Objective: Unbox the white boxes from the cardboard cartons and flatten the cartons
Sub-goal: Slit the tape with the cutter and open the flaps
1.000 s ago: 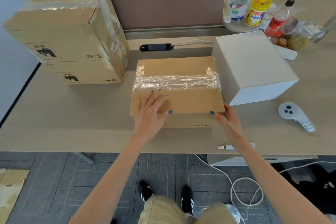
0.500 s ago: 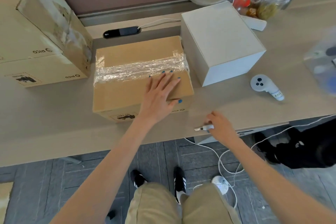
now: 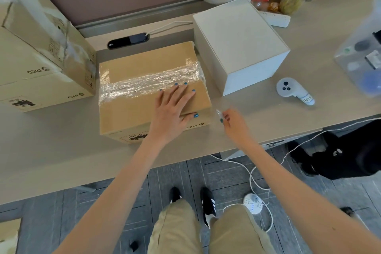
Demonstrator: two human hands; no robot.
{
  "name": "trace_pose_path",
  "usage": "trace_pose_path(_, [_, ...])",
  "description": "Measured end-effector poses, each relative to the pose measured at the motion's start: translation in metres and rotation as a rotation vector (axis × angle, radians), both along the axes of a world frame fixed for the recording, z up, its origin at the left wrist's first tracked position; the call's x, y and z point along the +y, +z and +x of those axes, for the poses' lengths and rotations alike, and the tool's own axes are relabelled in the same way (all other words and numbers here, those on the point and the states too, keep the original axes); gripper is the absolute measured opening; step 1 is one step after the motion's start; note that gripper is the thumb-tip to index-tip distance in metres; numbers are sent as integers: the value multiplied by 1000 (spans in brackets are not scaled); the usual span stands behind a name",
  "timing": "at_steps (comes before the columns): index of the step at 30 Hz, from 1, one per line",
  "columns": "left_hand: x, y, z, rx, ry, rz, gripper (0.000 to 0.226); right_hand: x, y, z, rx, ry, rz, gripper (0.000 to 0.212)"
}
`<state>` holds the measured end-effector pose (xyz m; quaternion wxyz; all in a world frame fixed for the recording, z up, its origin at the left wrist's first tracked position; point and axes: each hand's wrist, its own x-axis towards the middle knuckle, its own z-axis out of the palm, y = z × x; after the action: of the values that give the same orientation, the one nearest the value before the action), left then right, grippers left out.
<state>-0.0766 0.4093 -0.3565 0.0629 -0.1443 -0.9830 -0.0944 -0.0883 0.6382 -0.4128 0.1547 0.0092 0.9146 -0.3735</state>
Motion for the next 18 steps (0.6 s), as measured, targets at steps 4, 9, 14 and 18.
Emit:
trace_pose_path(4, [2, 11, -1, -89, 30, 68, 62, -21, 25, -18, 12, -114, -168, 16])
trace_pose_path(9, [-1, 23, -21, -99, 45, 146, 57, -30, 48, -43, 13, -212, -230, 20])
trace_pose_path(14, [-2, 25, -46, -118, 60, 143, 59, -35, 65, -64, 52, -235, -206, 24])
trace_pose_path(18, [3, 25, -53, -168, 104, 166, 53, -32, 74, -75, 60, -192, -177, 26])
